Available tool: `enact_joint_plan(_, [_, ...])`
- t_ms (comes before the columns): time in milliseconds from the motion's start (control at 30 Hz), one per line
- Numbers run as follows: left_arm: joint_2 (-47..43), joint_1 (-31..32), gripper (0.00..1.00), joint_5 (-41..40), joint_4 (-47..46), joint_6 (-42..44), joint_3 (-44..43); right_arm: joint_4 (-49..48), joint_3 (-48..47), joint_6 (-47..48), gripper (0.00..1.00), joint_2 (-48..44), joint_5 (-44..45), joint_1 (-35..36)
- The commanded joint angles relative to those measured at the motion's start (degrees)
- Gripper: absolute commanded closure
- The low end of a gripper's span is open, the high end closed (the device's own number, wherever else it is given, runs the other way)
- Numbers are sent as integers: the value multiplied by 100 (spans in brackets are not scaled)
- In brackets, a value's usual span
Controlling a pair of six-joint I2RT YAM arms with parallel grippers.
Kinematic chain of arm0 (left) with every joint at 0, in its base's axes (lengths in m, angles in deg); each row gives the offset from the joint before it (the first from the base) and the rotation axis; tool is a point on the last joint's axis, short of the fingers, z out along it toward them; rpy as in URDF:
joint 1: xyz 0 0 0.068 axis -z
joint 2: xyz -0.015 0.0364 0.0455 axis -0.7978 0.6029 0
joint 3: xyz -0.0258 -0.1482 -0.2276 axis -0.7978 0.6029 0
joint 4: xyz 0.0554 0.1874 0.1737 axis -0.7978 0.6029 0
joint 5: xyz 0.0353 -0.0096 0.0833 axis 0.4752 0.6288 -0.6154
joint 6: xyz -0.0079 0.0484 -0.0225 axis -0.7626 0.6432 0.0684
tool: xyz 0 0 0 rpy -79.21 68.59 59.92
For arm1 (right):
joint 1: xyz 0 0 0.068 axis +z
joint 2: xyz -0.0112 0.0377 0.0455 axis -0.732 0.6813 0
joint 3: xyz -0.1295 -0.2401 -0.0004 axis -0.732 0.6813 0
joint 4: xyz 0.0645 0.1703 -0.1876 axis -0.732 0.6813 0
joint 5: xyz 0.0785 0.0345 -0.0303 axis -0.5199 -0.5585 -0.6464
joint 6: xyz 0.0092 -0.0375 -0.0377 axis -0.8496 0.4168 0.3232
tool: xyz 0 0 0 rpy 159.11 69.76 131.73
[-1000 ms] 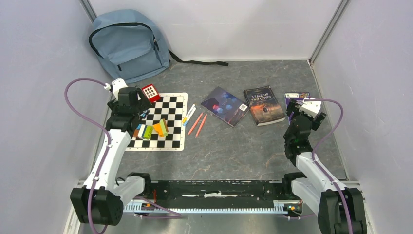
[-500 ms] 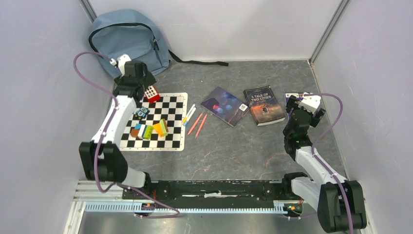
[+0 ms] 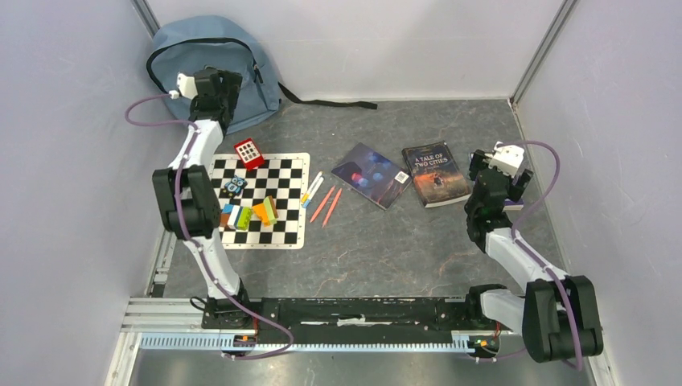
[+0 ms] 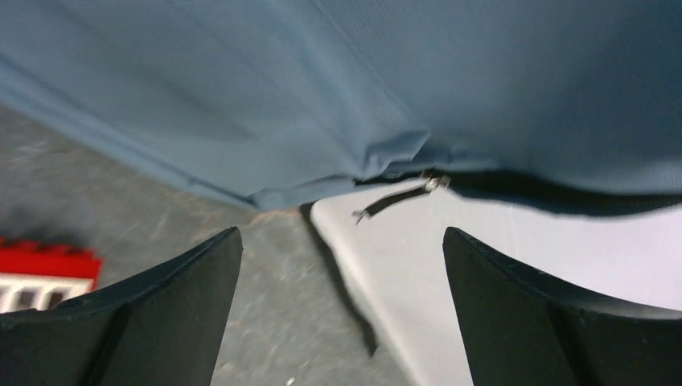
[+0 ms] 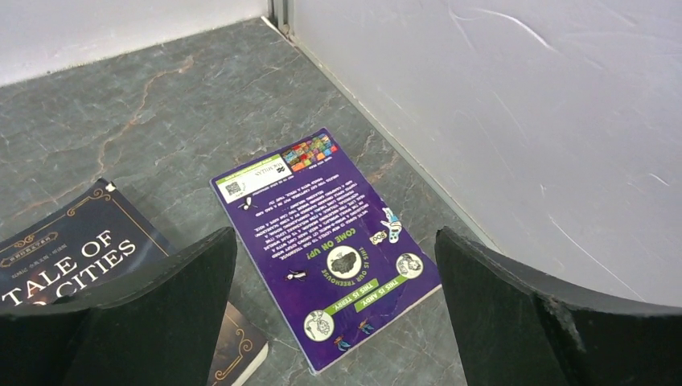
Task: Pack the student bag
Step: Pick up the student bag at the corner of the board.
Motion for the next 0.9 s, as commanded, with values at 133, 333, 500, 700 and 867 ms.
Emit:
enact_joint_plan(133, [1030, 47, 0, 119, -1798, -828, -1626, -299, -675, 52, 2, 575, -125, 15])
enact_joint_plan(333, [1539, 144, 0, -88, -2173, -453, -2513, -357, -683, -40, 2, 748, -80, 13])
enact_joint_plan(500, [1650, 155, 0, -371, -2361, -603, -2550, -318, -868, 42, 2, 922, -139, 20])
enact_joint_plan(700, [1728, 159, 7, -758, -2039, -704, -2622, -306, -970, -20, 2, 1045, -224, 13])
enact_joint_plan(867, [1691, 156, 58, -816, -1505, -615, -2742, -266, -984, -20, 2, 1022, -229, 15])
